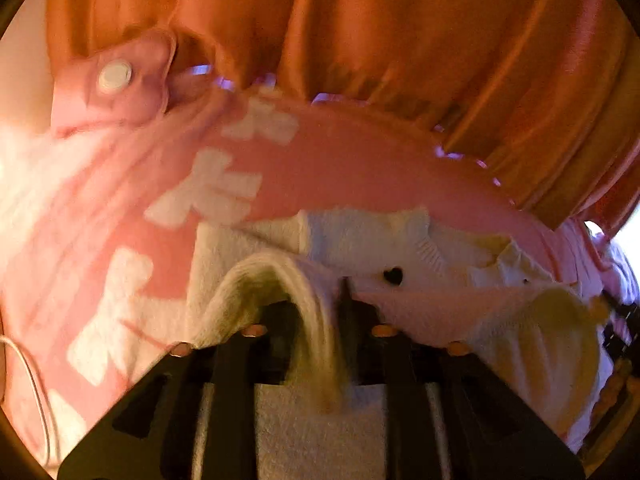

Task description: Fold small clothes

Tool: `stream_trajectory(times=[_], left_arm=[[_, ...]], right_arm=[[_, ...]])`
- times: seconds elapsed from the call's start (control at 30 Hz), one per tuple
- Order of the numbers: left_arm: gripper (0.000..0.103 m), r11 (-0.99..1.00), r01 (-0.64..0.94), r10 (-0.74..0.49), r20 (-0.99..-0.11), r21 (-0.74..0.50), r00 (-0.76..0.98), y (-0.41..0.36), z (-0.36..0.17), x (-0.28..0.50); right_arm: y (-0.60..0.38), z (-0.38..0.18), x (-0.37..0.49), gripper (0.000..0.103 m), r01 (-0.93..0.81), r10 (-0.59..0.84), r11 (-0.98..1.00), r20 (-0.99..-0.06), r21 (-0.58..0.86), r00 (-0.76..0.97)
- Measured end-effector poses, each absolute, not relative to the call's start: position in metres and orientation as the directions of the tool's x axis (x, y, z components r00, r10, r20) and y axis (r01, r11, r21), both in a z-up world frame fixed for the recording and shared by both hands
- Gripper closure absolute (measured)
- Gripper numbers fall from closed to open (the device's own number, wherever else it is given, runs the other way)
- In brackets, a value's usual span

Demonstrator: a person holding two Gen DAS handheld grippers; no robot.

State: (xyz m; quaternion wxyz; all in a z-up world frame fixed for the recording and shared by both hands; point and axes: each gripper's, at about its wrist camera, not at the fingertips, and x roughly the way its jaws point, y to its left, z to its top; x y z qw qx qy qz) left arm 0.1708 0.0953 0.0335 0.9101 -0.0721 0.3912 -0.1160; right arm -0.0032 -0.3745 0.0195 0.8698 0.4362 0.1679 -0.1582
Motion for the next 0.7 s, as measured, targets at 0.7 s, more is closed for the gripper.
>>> stream_trajectory(times=[0.7], left_arm=[[0.031, 0.978, 0.145, -0.206, -0.743, -0.147, 0.637, 0.076, -0.003, 0.196]], right_arm=[[-0.35, -0.009, 0.045, 0.038, 0.565, -0.247, 0.754, -0.653, 0.334, 0.716]])
